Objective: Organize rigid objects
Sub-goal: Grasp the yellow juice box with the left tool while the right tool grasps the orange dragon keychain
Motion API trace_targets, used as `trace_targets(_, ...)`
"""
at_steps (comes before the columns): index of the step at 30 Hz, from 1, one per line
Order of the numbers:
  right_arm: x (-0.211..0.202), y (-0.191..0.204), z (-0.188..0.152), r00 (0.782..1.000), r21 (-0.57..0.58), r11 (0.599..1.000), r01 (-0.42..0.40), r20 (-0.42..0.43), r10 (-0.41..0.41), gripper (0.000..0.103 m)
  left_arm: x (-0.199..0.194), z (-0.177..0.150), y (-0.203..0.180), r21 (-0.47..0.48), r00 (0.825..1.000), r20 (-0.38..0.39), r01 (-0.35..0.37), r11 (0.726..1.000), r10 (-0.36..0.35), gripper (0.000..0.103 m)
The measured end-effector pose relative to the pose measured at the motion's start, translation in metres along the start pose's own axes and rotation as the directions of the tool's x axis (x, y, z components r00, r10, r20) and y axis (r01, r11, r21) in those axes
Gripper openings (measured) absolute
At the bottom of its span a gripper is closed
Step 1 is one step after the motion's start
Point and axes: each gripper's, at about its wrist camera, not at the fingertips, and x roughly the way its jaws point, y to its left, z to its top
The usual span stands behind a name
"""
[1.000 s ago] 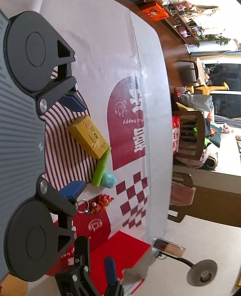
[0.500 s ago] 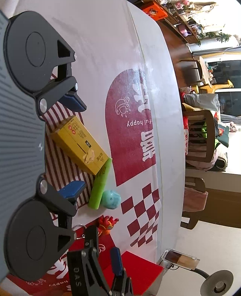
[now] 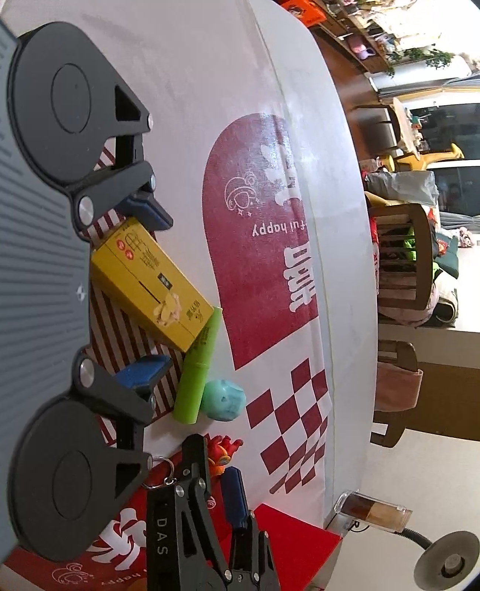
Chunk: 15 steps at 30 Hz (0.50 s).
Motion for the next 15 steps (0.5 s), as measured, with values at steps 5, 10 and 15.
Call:
trace_targets(5,0.000,0.002,0.001,1.000,0.000,1.000,-0.007,0.002,0.007,0.040,-0.002,0.001,-0.004,0.006,1.000,0.001,-0.009,1.000,0.009,0.051)
trace_targets(10,-0.001,0.006,0.002,1.000,-0.009,1.000,0.014,-0.006,-0.014,0.037,-0.005,0.002,-0.008,0.017,1.000,-0.005,-0.003,1.000,0.004,0.034)
trace_targets(15,-0.012,0.007,0.001,0.999,-0.005,0.999,0.031,0.007,-0.031,0.037,-0.015,0.004,-0.014,0.014,1.000,0.003,-0.012,1.000,0.012,0.030)
